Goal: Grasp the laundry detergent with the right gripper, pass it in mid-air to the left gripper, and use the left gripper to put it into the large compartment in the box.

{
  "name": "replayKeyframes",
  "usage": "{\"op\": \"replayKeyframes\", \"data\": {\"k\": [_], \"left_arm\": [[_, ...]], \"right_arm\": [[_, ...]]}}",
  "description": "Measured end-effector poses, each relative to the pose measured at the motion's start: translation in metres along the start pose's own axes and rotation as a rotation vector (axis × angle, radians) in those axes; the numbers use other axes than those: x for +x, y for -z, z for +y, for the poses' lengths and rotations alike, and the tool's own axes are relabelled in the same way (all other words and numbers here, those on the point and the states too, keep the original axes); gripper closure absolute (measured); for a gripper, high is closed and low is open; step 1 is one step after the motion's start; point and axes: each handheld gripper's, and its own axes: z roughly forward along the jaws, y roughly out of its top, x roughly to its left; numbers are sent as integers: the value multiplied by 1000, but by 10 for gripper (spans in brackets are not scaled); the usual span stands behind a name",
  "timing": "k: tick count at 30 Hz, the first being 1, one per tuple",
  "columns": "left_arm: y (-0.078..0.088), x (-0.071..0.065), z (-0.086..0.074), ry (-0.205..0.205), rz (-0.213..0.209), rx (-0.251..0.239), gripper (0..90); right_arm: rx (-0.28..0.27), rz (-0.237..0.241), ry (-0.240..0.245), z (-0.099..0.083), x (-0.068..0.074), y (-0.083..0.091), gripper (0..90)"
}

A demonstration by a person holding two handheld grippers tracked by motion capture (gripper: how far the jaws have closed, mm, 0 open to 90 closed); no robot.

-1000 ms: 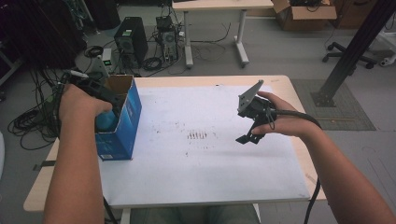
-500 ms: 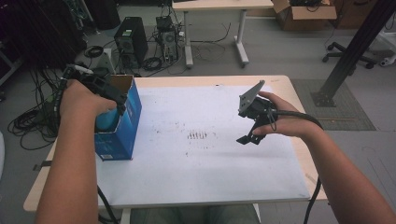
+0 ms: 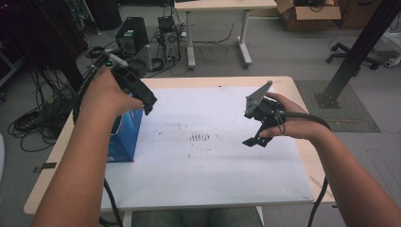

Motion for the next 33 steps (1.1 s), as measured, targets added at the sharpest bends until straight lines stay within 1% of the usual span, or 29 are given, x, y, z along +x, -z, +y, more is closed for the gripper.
{"op": "replayKeyframes", "data": {"k": [1, 3, 5, 6, 7, 8, 9, 10, 13, 15, 17, 19, 20, 21, 22, 23, 24, 26, 29, 31, 33], "left_arm": [[2, -7, 2, -26, -2, -5, 2], [6, -29, 9, -121, -9, -12, 2], [8, -42, 13, -172, -12, -17, 2], [9, -51, 15, -220, -15, -16, 2], [9, -57, 17, -250, -20, -18, 2], [9, -64, 18, -299, -52, -20, 2], [9, -68, 20, -319, -75, -18, 2], [8, -73, 21, -355, -86, -19, 2], [6, -79, 23, -413, -116, -14, 2], [4, -81, 23, -452, -121, -17, 2], [2, -83, 22, -514, -135, -15, 2], [0, -84, 20, -561, -149, -4, 2], [-1, -86, 19, -608, -152, -2, 2], [-4, -87, 18, -641, -165, 12, 2], [-6, -88, 18, -660, -170, 22, 2], [-7, -89, 17, -687, -163, 31, 2], [-10, -91, 16, -730, -160, 38, 2], [-13, -93, 15, -777, -167, 39, 2], [-17, -95, 13, -828, -178, 53, 2], [-21, -97, 11, -879, -186, 53, 2], [-23, -98, 9, -911, -207, 57, 2]], "right_arm": [[2, 1, 2, 0, 0, 0, 33], [6, 2, 3, -1, 1, 1, 33], [15, 7, 10, 0, 2, 2, 33], [18, 6, 13, 0, 2, 2, 33], [22, 5, 15, 0, 3, 3, 33], [25, 7, 17, 1, 3, 4, 33], [31, 5, 22, 1, 4, 5, 33], [35, 3, 22, 1, 4, 5, 33], [53, 3, 33, 3, 5, 7, 33], [61, 3, 37, 4, 5, 7, 33], [75, 5, 43, 5, 6, 7, 33], [84, 4, 51, 6, 6, 8, 33], [87, 4, 52, 6, 6, 8, 33], [92, 6, 56, 7, 6, 8, 33], [97, 5, 58, 7, 6, 8, 33], [99, 2, 61, 7, 6, 8, 33], [102, 1, 65, 7, 6, 8, 33], [110, 9, 67, 7, 6, 7, 33], [136, 9, 61, 6, 6, 6, 34], [148, 9, 61, 6, 7, 7, 34], [149, 6, 61, 8, 7, 9, 35]]}}
